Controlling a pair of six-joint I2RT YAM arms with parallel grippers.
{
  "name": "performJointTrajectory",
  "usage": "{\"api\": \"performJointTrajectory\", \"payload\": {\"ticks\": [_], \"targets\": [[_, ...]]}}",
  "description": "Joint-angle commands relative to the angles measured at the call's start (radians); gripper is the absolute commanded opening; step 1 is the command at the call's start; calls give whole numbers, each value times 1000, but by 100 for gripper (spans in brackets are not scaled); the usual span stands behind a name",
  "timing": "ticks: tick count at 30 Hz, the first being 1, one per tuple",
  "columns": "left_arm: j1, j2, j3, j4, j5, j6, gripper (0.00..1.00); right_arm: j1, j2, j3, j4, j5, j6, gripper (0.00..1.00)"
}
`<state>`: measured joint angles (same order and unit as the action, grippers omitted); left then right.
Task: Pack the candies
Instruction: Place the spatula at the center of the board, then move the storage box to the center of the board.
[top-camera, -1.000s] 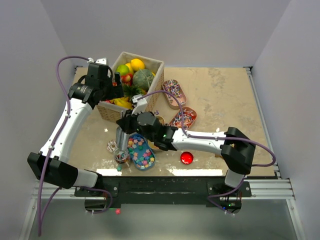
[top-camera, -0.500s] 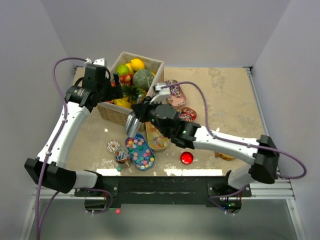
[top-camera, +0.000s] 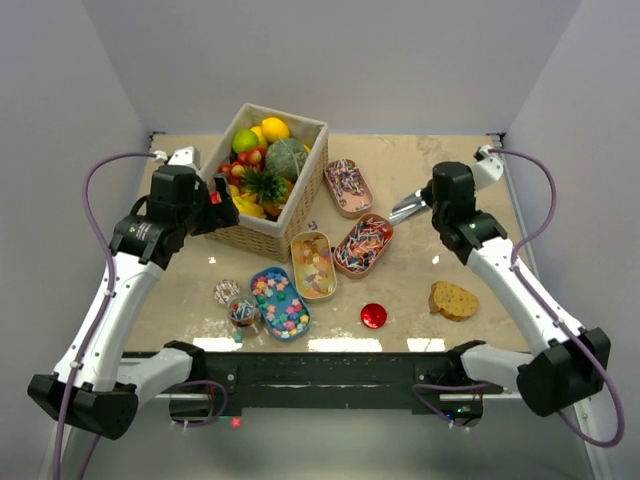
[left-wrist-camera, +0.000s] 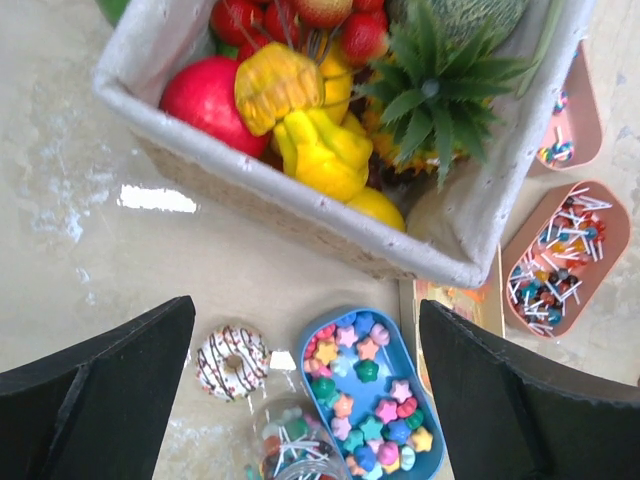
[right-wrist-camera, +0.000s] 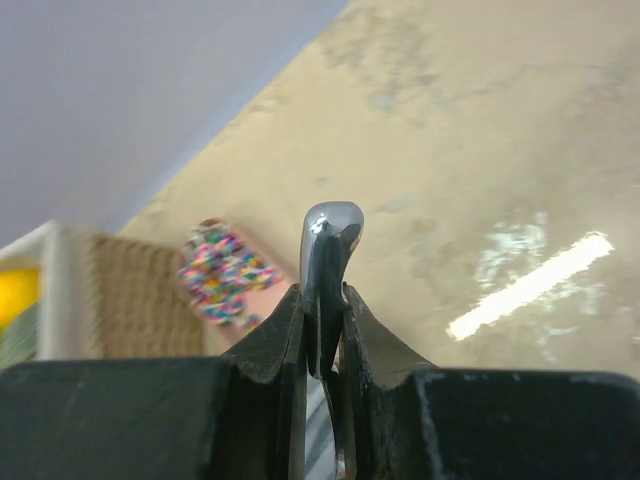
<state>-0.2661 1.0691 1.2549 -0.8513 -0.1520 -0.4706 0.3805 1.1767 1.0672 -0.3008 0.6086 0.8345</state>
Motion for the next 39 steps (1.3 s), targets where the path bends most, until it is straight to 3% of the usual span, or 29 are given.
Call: {"api": "performJointTrajectory", "payload": {"ticks": [1,3,14,17,18,21,28,32,39], "targets": [[8,-38,-69,-40,-17,-95,99,-158,116,8,-78,-47,11,2],[8,-47,-68,-77,-21,-135,100,-196,211,25,-81,-127,9,0],[11,9,-187,-213,-74,-275,99,-285,538,80,-103,-98,-17,0],[27,-1,-245,-213,-57,-298,99,-287,578,91,-123,-83,-35,13],[31,-6,-274,-218,-40,-304,100,-287,575,88,-118,-81,-37,27],[38,-24,-343,-216,18,-332,100,-287,558,62,-86,-96,-58,35],[38,-60,-485,-210,110,-398,100,-285,474,48,-98,-116,-81,69],[38,-55,-560,-201,147,-474,99,-287,390,42,-110,-121,-80,74],[38,-1,-572,-134,314,-575,99,-287,239,-1,-136,-187,-68,72]]}}
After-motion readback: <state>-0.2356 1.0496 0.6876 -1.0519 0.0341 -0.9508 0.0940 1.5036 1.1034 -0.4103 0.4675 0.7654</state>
